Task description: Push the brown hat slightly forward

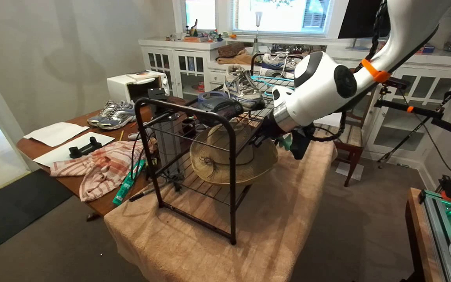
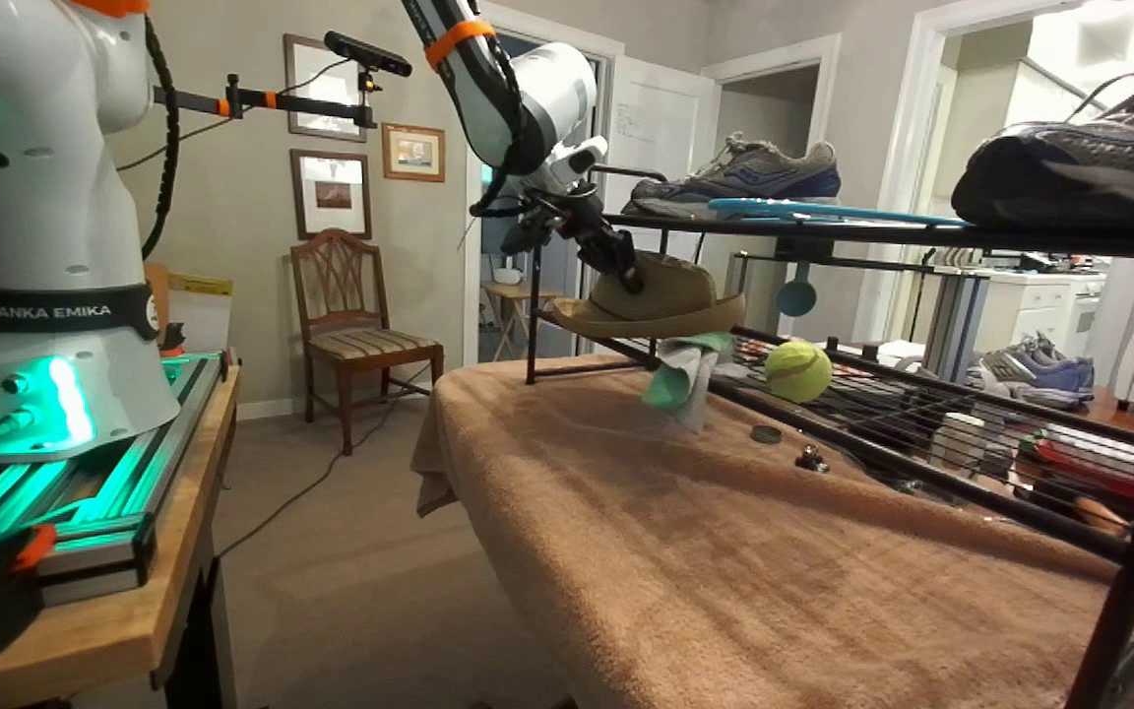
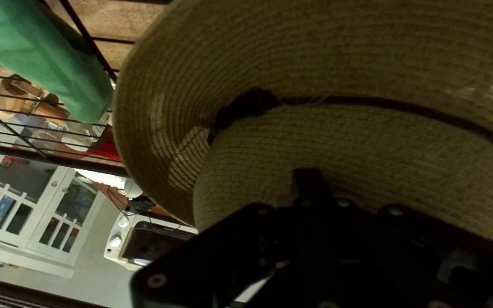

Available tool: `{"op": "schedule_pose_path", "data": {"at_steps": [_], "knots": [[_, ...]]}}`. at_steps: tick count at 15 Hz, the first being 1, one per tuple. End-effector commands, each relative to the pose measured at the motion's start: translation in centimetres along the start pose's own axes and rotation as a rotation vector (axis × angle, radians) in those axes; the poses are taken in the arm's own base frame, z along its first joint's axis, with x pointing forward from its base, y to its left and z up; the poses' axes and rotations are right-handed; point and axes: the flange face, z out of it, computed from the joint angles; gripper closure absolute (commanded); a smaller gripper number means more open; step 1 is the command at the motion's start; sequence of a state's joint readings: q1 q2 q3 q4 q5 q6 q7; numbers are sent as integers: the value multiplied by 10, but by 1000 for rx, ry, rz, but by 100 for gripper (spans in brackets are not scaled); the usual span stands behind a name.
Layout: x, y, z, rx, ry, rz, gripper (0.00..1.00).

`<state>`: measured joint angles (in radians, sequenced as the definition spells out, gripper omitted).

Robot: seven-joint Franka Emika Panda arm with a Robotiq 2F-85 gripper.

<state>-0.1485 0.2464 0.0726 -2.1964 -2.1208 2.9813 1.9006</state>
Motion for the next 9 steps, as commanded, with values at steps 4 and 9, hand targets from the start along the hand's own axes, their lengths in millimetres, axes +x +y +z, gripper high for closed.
{"op": "schedule_pose_path", "data": {"at_steps": [4,9], "knots": [[-15,-7,30,27,31,-5,100],[-20,-10,48,17,89,8,100]]}}
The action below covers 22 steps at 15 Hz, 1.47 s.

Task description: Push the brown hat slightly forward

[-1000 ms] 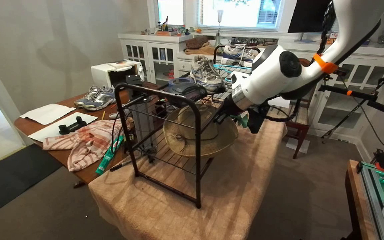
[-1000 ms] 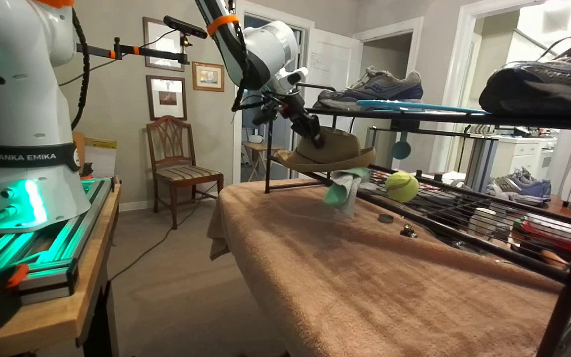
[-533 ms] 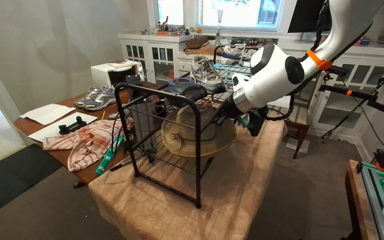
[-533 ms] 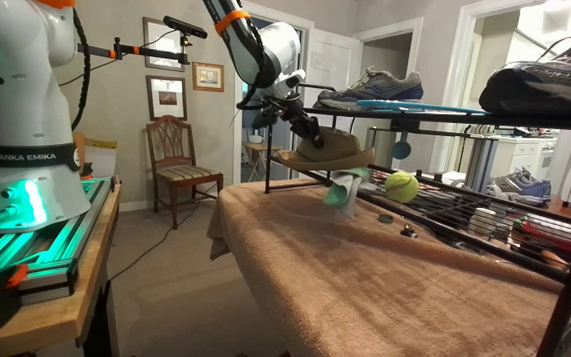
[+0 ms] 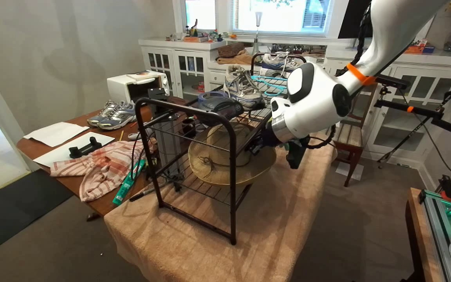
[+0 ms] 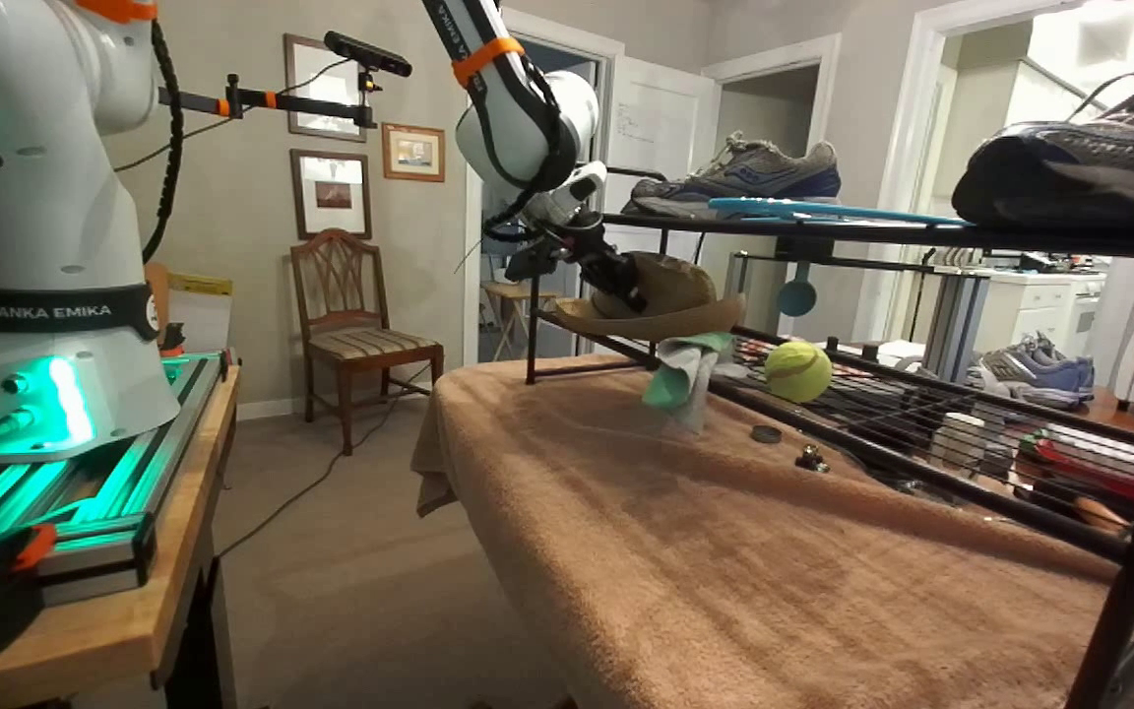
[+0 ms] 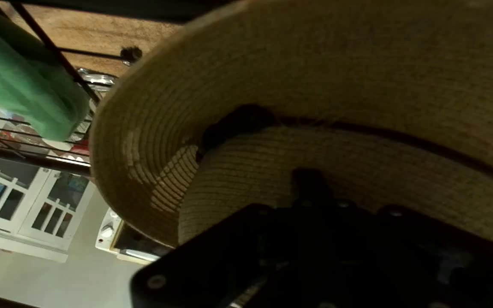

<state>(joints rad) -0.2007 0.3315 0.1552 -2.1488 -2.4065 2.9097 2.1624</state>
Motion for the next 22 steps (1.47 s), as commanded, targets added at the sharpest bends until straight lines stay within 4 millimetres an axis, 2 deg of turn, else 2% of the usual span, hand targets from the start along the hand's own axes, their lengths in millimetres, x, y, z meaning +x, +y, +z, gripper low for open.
{"op": "schedule_pose_path", "data": {"at_steps": [1,4,5,13,14,15,22], "knots": [[-3,-5,23,6,45,28,100],[-4,-5,29,5,75,32,100],[5,-13,27,-2,78,35,100],[7,-19,29,0,98,45,100],[6,-19,27,7,92,42,74],[5,-18,24,11,87,38,73],[-7,-4,6,4,53,27,22]]}}
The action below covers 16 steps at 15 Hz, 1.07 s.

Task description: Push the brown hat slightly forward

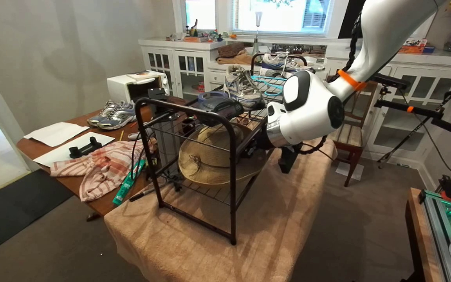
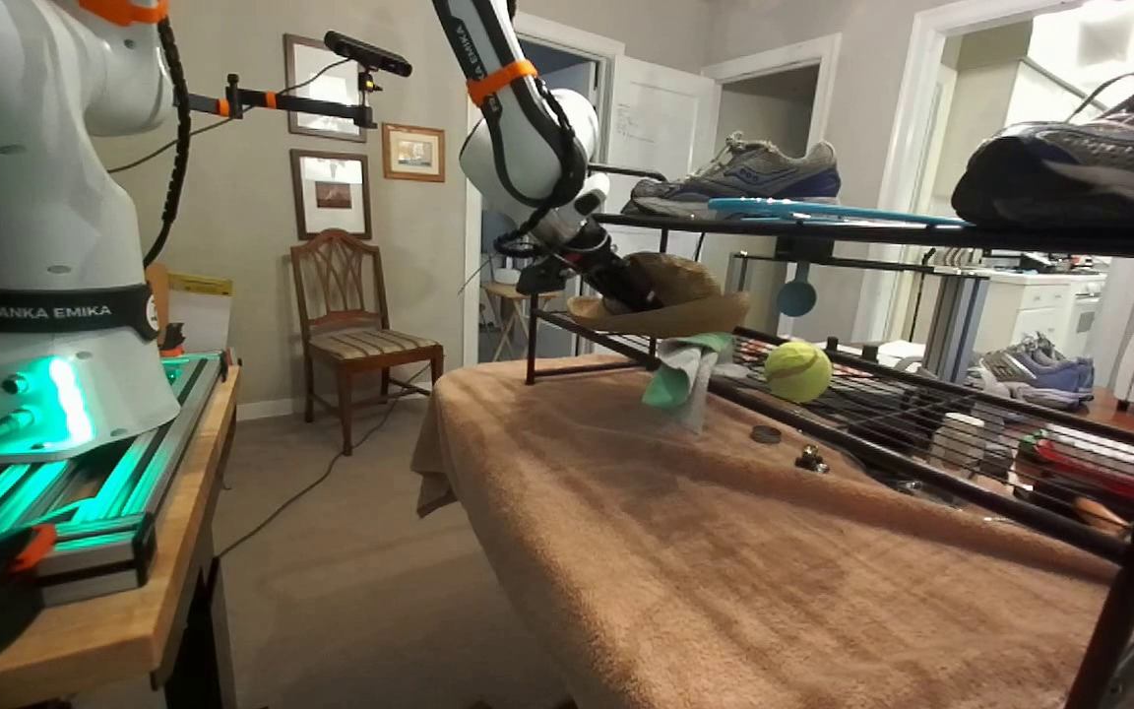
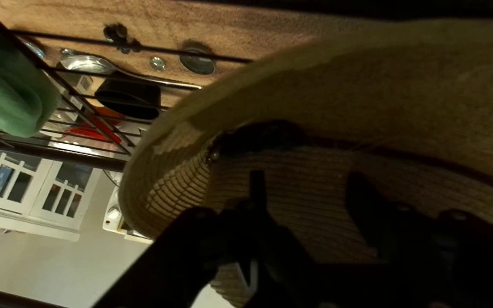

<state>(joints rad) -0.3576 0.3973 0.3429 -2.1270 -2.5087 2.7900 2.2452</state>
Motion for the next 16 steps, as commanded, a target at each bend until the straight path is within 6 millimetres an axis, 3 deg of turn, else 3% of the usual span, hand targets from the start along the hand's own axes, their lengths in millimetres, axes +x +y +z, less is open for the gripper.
{"op": "schedule_pose_path", "data": {"at_steps": [1,3,9,16], "knots": [[-5,4,-17,18,-30,-7,13],[-7,5,-24,44,-53,-23,0],[3,2,-47,87,-58,-82,0],[-6,28,-77,125,-153,-118,0]]}}
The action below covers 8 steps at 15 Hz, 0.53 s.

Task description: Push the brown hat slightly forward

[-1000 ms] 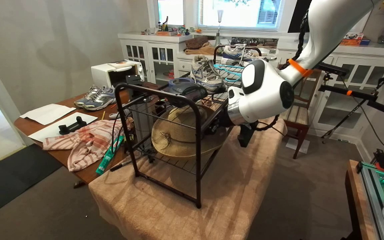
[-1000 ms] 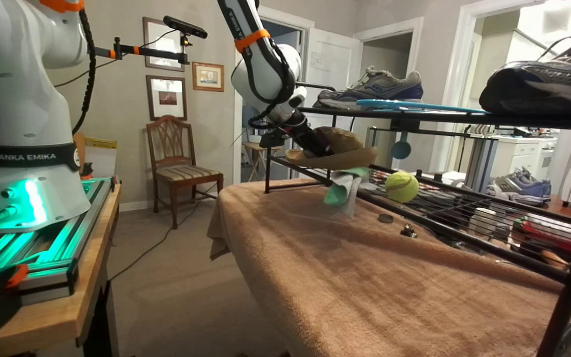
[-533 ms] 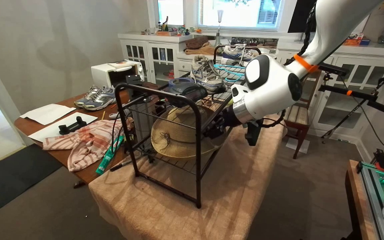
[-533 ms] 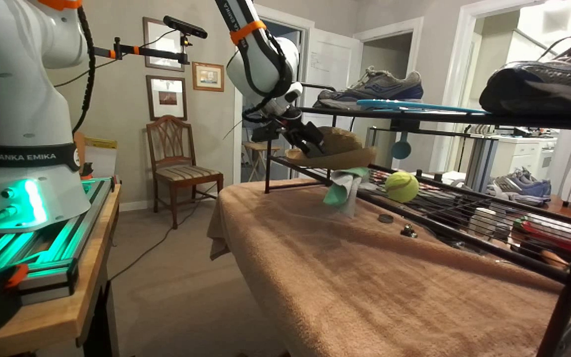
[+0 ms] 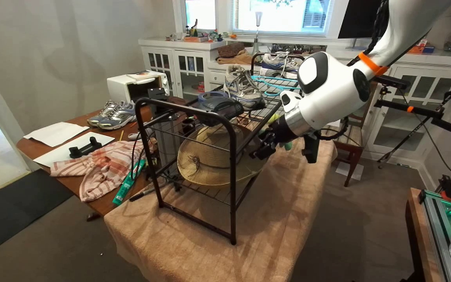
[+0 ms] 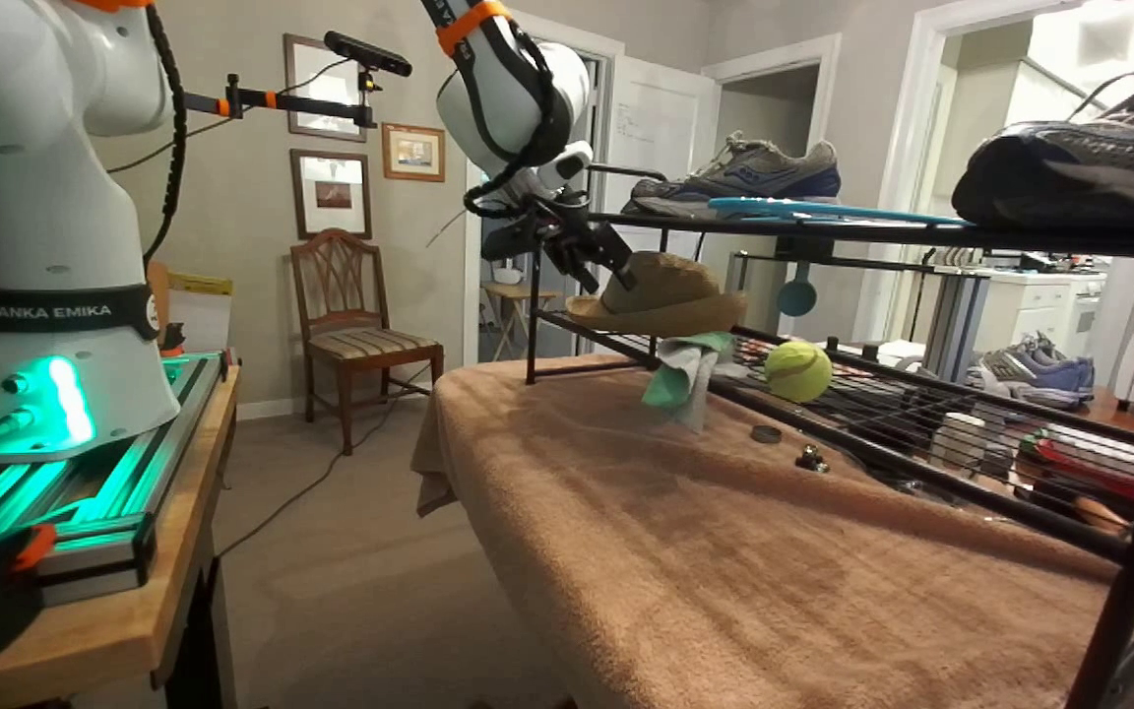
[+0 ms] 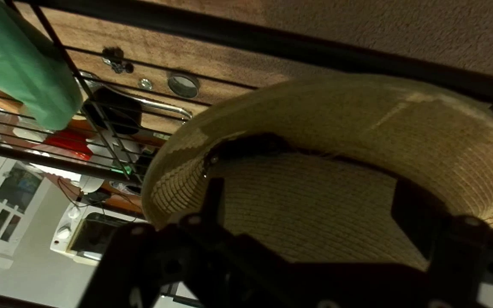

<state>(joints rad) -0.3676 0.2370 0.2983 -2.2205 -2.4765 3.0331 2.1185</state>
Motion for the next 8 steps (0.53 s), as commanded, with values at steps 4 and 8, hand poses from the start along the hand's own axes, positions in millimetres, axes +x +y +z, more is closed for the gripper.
{"op": "schedule_pose_path", "data": {"at_steps": [4,8], "knots": [[-19,19,-35,59,-92,-19,0],[-42,32,-65,87,-158,16,0]]}}
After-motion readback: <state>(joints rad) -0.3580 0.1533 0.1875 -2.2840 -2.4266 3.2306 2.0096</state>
